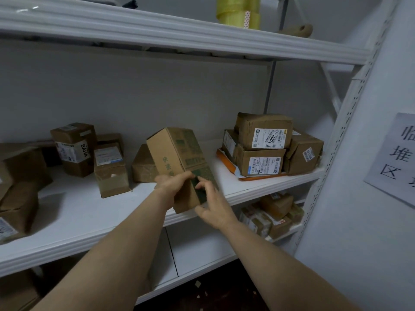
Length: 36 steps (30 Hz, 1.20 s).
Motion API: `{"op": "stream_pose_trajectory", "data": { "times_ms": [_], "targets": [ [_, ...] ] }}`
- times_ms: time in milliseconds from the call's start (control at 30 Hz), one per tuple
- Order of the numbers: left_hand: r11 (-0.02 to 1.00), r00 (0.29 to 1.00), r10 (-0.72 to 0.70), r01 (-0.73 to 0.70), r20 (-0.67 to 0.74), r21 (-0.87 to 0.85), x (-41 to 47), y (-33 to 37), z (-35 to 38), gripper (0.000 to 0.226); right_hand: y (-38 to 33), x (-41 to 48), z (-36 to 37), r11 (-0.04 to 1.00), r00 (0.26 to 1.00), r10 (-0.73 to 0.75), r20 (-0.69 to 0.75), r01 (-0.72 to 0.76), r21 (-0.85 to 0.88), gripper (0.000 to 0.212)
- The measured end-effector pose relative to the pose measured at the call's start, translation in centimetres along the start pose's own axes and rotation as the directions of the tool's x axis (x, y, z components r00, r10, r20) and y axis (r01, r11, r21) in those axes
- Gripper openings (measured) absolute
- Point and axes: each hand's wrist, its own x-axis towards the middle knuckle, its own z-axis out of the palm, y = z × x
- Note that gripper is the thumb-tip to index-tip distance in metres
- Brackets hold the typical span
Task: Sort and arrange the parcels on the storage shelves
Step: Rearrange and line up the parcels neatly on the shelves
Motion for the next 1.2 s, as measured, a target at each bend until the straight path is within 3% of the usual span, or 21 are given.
{"op": "stream_pose_trajectory", "data": {
  "times_ms": [167,367,500,667,833,967,1100,1200],
  "targets": [
    [0.983,0.966,-0.107,0.138,0.235,-0.12,-0.4,0.2,-0.2,0.076,0.6,0.7,-0.8,0.979,0.949,0.196,-0.246,-0.175,0.104,0.03],
    [0.991,0.879,-0.122,0.135,0.461,0.006,-2.2,0.6,-0.2,0.025,1.4,1.2,-2.5,0.844,0.81,0.506,-0.296,-0.392,0.367,0.055],
    [0.986,0.856,-0.119,0.043,0.504,0.159,-2.0,-0.2,0.0,0.035,1.3,1.2,-3.8,0.768,0.773,0.566,-0.288,-0.366,0.526,0.054],
    [0.939,0.853,-0.133,-0.054,0.504,0.339,-2.7,-0.6,0.5,0.069,1.4,0.9,-4.9,0.702,0.72,0.611,-0.33,-0.3,0.646,0.061],
    [0.891,0.879,-0.084,-0.145,0.469,0.43,-4.6,-1.0,2.1,0.101,2.3,-0.7,-6.1,0.499,0.679,0.695,-0.237,-0.219,0.838,0.069],
    [0.794,0.901,-0.023,-0.247,0.434,0.555,-6.4,-1.9,4.5,0.107,4.3,-3.3,-8.3,0.243,0.667,0.745,-0.024,-0.237,0.941,0.086],
    [0.77,0.91,-0.022,-0.25,0.415,0.588,-8.4,-3.2,8.0,0.106,7.0,-6.6,-10.7,0.195,0.637,0.77,0.026,-0.275,0.942,0.079],
    [0.763,0.914,-0.059,-0.217,0.401,0.608,-9.9,-4.1,10.4,0.105,8.7,-8.4,-11.8,0.196,0.594,0.804,0.004,-0.271,0.942,0.101]
  ]
}}
